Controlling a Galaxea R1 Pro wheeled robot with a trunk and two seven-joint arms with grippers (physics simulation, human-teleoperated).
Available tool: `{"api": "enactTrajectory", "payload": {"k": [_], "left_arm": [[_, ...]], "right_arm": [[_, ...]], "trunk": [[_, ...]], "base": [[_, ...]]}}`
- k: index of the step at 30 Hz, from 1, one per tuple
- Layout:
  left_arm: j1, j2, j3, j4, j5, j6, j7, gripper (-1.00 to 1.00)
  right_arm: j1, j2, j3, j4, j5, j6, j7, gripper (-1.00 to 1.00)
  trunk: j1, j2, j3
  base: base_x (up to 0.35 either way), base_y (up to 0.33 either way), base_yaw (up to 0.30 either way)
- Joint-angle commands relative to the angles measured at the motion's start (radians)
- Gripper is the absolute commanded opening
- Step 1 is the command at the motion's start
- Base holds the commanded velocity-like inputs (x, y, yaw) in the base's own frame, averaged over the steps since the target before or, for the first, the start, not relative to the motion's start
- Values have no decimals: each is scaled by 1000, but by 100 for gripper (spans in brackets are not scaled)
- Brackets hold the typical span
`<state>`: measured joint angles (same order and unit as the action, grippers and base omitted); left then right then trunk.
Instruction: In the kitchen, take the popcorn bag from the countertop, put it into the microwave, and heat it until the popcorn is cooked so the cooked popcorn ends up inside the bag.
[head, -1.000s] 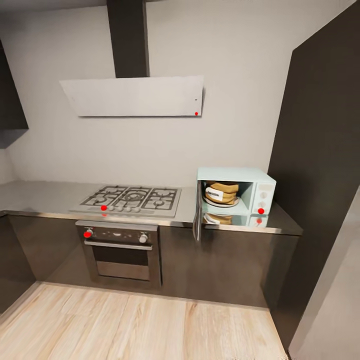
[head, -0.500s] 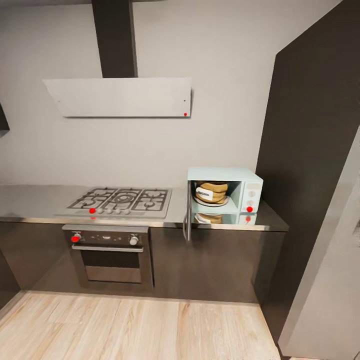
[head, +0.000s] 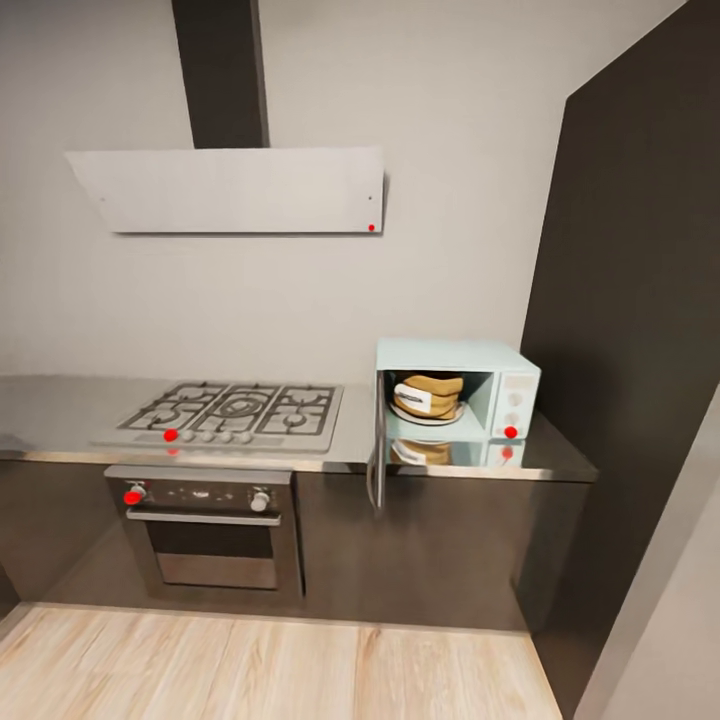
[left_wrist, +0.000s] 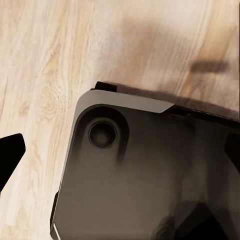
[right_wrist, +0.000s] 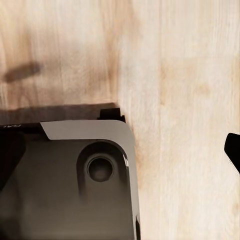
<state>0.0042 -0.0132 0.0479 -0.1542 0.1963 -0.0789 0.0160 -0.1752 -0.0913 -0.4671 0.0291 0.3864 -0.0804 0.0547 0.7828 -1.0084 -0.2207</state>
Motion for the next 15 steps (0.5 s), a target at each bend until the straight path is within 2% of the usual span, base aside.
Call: {"api": "enactTrajectory", "payload": {"k": [1,12,15], "left_arm": [[0,-1,4,-2,2,-1,2,100],[0,-2,4,-2,2,-2,2,100],[0,-2,4,-2,2,-2,2,100]], "right_arm": [[-1,-1,-8,3,7,-5,2,100],[-1,-1,-7,3,8,-5,2,100],[-1,-1,-7,3,8,-5,2,100]], "trunk": [[1,-1,-1],[1,-1,-1],[1,-1,-1]], "base": [[321,0,0],[321,0,0],[220,0,0]]}}
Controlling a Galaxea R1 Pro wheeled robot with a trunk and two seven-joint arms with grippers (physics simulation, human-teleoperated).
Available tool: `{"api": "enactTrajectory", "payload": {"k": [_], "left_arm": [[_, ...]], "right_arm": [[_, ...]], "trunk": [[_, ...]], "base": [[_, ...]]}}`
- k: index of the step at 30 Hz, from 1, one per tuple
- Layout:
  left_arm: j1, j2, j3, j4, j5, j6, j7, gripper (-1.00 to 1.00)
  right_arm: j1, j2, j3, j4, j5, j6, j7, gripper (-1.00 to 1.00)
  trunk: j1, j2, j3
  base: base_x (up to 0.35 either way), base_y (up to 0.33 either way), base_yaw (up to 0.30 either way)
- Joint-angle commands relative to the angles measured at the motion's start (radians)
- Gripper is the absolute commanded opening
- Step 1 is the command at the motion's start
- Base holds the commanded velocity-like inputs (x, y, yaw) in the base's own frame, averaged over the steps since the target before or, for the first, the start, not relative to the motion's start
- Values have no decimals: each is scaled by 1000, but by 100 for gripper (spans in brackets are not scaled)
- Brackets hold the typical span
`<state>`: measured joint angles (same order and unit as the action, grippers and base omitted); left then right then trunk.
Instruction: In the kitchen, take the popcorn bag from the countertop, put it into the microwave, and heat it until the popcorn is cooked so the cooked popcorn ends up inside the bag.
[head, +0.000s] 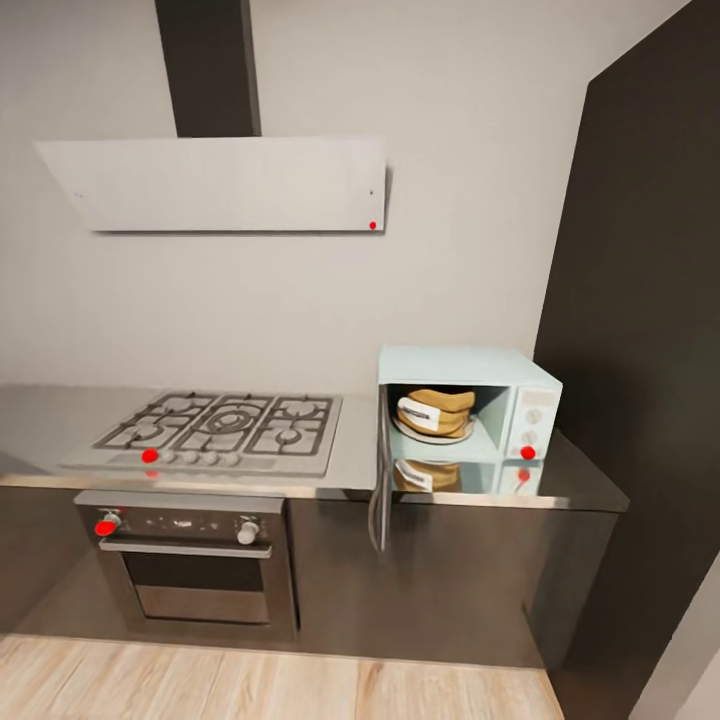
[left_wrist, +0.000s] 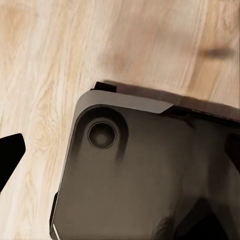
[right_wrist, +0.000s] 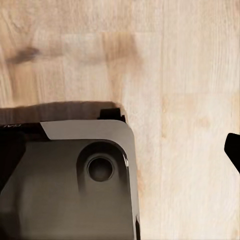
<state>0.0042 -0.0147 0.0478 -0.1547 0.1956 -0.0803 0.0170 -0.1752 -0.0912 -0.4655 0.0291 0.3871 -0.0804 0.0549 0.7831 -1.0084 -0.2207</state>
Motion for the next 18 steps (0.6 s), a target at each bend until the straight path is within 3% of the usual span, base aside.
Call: {"api": "enactTrajectory", "payload": {"k": [1,6,12,18], "left_arm": [[0,-1,4,-2,2,-2,1,100],[24,12,20,21,25,-14,-21,100],[58,29,55,55,27,-47,-55,100],[92,33,51,33,16,-44,-88,100]], "right_arm": [[-1,-1,-8,3,7,-5,2,100],[-1,9,-5,3,8,-5,-4,100],[-1,0,-5,3,8,-4,-3,100],[-1,-3,-5,3,7,-5,-4,100]], "trunk": [[0,-1,-1],[0,-1,-1],[0,-1,-1],[0,-1,-1]], "base": [[168,0,0],[32,0,0],[0,0,0],[0,0,0]]}}
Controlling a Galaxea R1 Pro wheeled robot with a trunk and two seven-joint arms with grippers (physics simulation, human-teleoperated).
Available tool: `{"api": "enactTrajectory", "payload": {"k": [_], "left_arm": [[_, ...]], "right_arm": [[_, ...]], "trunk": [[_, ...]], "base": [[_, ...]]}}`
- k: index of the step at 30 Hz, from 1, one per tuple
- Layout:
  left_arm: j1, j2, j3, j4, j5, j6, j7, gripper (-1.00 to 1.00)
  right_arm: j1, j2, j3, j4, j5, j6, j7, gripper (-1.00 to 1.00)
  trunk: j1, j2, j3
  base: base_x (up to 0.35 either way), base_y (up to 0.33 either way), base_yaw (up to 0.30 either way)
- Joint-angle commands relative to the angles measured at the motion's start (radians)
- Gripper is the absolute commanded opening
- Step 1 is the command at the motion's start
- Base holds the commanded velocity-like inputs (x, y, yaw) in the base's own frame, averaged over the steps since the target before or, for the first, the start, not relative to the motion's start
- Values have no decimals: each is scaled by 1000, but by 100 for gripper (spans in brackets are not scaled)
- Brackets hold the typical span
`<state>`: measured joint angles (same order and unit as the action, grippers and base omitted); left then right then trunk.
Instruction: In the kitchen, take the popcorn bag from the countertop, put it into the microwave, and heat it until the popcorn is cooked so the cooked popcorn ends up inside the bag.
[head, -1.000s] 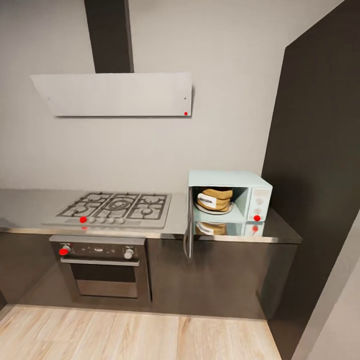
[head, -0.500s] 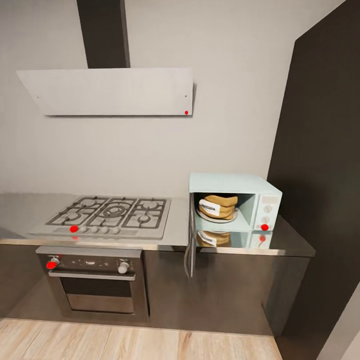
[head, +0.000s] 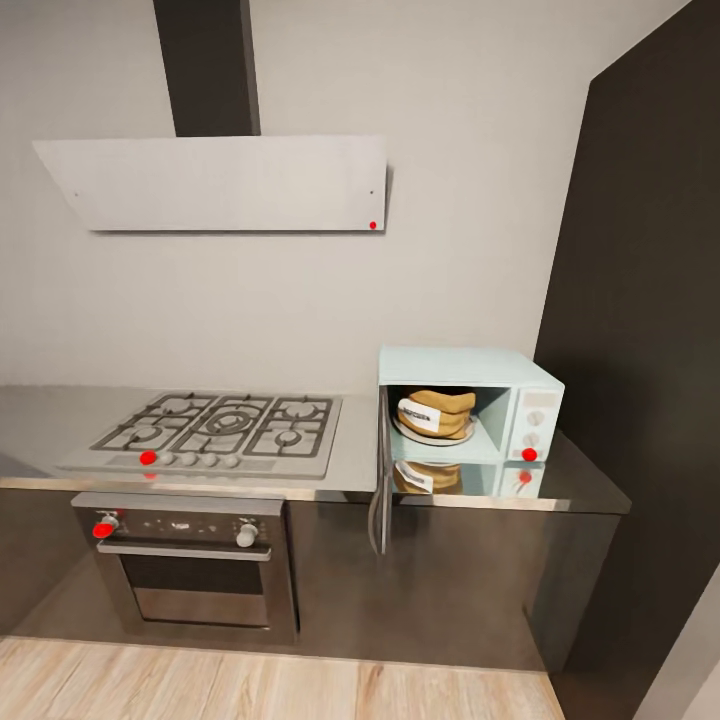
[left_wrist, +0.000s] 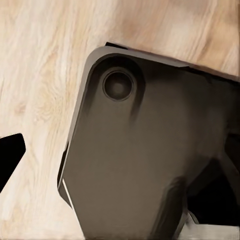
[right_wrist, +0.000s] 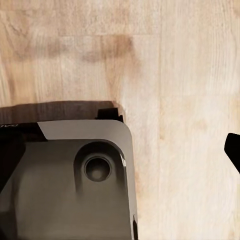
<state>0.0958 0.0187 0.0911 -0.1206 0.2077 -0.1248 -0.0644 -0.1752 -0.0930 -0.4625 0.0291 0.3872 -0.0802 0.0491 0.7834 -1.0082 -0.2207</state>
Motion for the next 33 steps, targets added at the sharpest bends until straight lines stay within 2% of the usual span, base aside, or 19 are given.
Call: {"api": "enactTrajectory", "payload": {"k": [1,5,6,7,10,11,14,15,16,18,24,26,30,31,32,33], "left_arm": [[6,0,7,-7,3,6,-13,100],[29,1,5,-29,-1,28,-35,100],[28,1,4,-975,-3,404,-319,100],[-10,-1,3,-1022,-9,444,-318,100],[-156,-10,0,-1067,-25,488,-321,100],[-216,-22,-1,-1070,-27,503,-321,100],[-415,-73,-6,-1073,-40,629,-320,100],[-483,-90,-34,-1074,-45,654,-320,100],[-513,-96,-55,-1074,-47,660,-318,100],[-561,-100,-73,-1071,-49,665,-317,100],[-671,-101,-94,-1063,-48,692,-325,100],[-682,-92,-189,-1057,-49,699,-329,100],[-683,-87,-256,-1006,-50,693,-331,100],[-683,-87,-286,-986,-50,690,-339,100],[-683,-88,-317,-976,-51,688,-365,100],[-684,-90,-341,-974,-66,686,-424,100]], "right_arm": [[-1,-1,-8,3,7,-6,2,100],[-1,-2,-8,3,7,-10,2,100],[-1,-2,-8,3,7,-11,2,100],[-1,-2,-8,3,7,-11,1,100],[-1,-2,-8,3,8,-12,1,100],[-1,-2,-8,2,8,-12,1,100],[-1,-2,-8,2,11,-13,1,100],[-1,-2,-8,2,13,-13,1,100],[-1,-2,-8,2,14,-13,1,100],[-1,-2,-8,2,15,-13,1,100],[-1,-3,-8,2,16,-13,1,100],[-1,-3,-8,2,15,-13,1,100],[-1,-3,-8,2,15,-14,1,100],[-1,-3,-8,2,15,-14,2,100],[-1,-3,-8,2,15,-14,3,100],[-1,-4,-8,2,15,-14,3,100]], "trunk": [[0,-1,-1],[0,-1,-1],[0,-1,-1],[0,-1,-1],[0,-1,-1],[0,-1,-1],[0,-1,-1],[0,-1,-1],[0,-1,-1],[0,-1,-1],[0,-1,-1],[0,-1,-1],[0,-1,-1],[0,-1,-1],[0,-1,-1],[0,-1,-1]], "base": [[0,0,0],[0,0,0],[0,0,0],[0,0,0],[0,0,0],[0,0,0],[0,0,0],[0,0,0],[0,0,0],[0,0,0],[0,0,0],[0,0,0],[0,0,0],[0,0,0],[0,0,0],[0,0,0]]}}
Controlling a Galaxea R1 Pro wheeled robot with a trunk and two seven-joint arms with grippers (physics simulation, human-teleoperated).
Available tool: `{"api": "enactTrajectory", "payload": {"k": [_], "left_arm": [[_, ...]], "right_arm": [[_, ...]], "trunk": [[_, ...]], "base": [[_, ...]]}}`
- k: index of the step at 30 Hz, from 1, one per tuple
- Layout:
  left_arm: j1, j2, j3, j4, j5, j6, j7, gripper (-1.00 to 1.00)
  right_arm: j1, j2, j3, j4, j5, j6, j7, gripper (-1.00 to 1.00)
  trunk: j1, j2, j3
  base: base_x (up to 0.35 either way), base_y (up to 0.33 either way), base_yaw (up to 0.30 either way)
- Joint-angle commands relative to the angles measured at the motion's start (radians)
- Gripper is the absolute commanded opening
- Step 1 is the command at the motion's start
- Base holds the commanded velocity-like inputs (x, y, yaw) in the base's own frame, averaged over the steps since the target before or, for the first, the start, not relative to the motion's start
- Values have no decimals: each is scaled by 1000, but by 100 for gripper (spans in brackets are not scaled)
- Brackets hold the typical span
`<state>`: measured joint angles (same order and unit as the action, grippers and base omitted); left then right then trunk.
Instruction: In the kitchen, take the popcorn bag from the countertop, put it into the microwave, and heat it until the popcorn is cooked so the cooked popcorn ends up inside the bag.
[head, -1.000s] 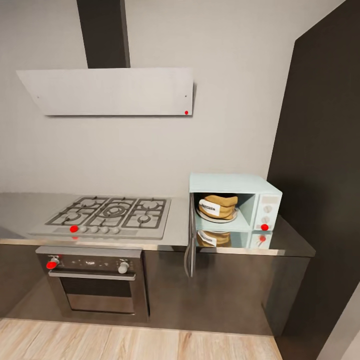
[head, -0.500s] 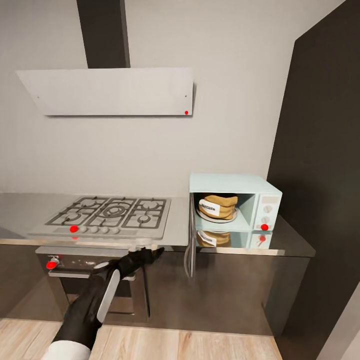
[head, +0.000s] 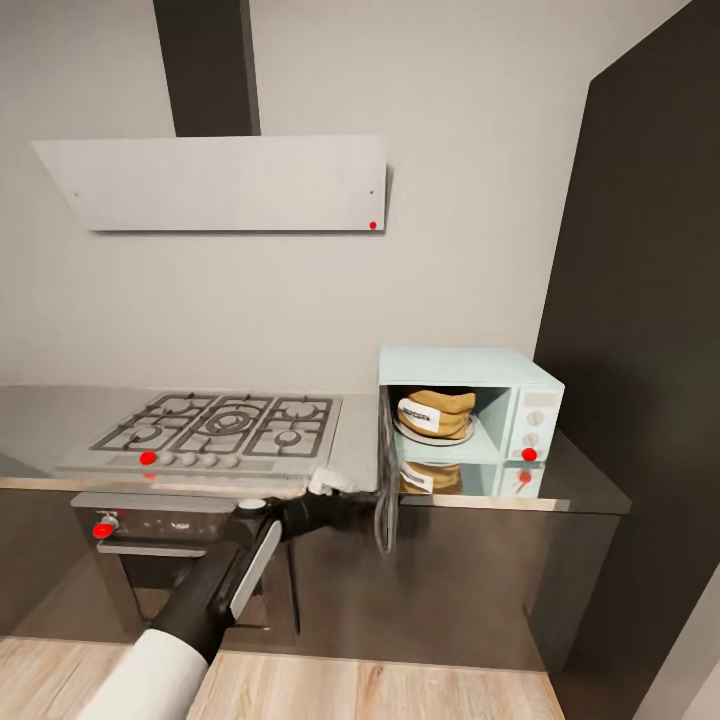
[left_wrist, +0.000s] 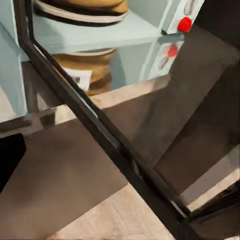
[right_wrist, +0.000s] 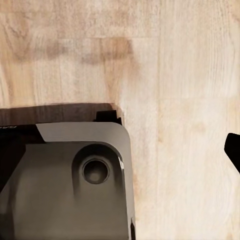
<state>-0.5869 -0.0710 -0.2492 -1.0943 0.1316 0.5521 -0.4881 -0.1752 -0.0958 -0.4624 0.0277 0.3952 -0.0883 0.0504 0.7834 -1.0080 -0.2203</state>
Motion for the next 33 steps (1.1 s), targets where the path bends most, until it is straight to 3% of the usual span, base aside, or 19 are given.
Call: {"api": "enactTrajectory", "payload": {"k": [1,4,7,11,20,29,30,33], "left_arm": [[-1,-2,-7,0,-9,8,-30,100],[-1,-23,-18,9,-132,-17,-116,100],[-1,-53,-19,10,-173,-37,-131,100],[-1,-86,-19,11,-180,-65,-127,100],[-1,-89,-13,-24,-170,-77,-121,100],[-1,-103,-19,-18,-167,-85,-119,100],[-1,-103,-26,-18,-167,-84,-120,100],[-1,-103,-93,-17,-141,-84,-120,100]], "right_arm": [[-1,-1,-8,3,7,-6,2,100],[-1,-1,-8,3,8,-5,3,100],[-1,-1,-8,3,8,-5,3,100],[-1,-1,-8,3,7,-5,3,100],[-1,-1,-8,3,7,-6,3,100],[-1,-1,-8,3,7,-6,3,100],[-1,-1,-8,3,7,-5,3,100],[-1,-1,-8,3,8,-5,3,100]], "trunk": [[0,-1,-1],[0,-1,-1],[0,-1,-1],[0,-1,-1],[0,-1,-1],[0,-1,-1],[0,-1,-1],[0,-1,-1]], "base": [[0,0,0],[0,0,0],[0,0,0],[0,0,0],[6,-1,0],[232,-28,0],[34,0,0],[8,0,0]]}}
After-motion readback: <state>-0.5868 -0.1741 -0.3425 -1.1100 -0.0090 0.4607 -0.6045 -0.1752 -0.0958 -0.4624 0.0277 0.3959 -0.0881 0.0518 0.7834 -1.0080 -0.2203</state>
